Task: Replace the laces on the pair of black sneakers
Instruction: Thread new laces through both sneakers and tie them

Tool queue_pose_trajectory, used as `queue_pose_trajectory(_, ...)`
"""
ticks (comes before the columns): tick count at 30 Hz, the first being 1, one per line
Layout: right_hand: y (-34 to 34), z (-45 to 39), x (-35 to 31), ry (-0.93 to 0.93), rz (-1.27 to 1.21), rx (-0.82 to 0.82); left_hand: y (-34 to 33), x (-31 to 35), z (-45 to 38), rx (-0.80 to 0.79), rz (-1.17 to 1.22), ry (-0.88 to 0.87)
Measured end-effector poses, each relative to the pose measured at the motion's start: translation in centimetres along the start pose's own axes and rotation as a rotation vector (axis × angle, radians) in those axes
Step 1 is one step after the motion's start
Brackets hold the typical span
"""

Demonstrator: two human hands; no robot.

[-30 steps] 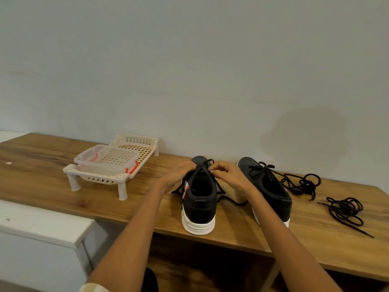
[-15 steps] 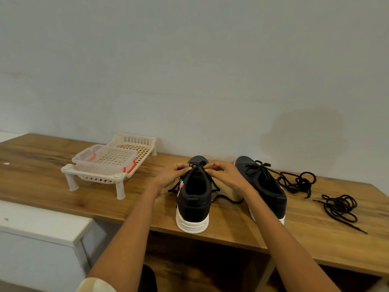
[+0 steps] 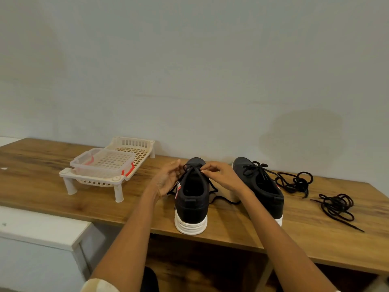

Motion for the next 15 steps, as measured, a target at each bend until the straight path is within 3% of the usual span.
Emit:
queue_pose_trajectory(5,0.0,0.0,-0.1,0.016,0.012,0.021,-0.2,0.2,-0.2,-0.001,-0.226,0.030)
queue_pose_trajectory(12,0.0,0.1,-0.2,0.006,0.008,0.028,0.6,0.4,-0.4,0.071,-0.352,0.003)
queue_pose_trajectory(15,-0.1,0.1,-0.1,0.007,0.023,0.021,0.4,0.5,-0.2,0.023,-0.379,0.004)
Point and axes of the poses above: each hand's wrist, its own z-axis away from the middle knuckle, its own y-axis out of the back of the hand, x = y × z, the point moved 7 cm from there along -z, towards the middle knuckle, and after that the axes turned 12 degrees about y, right-handed, at the moved point
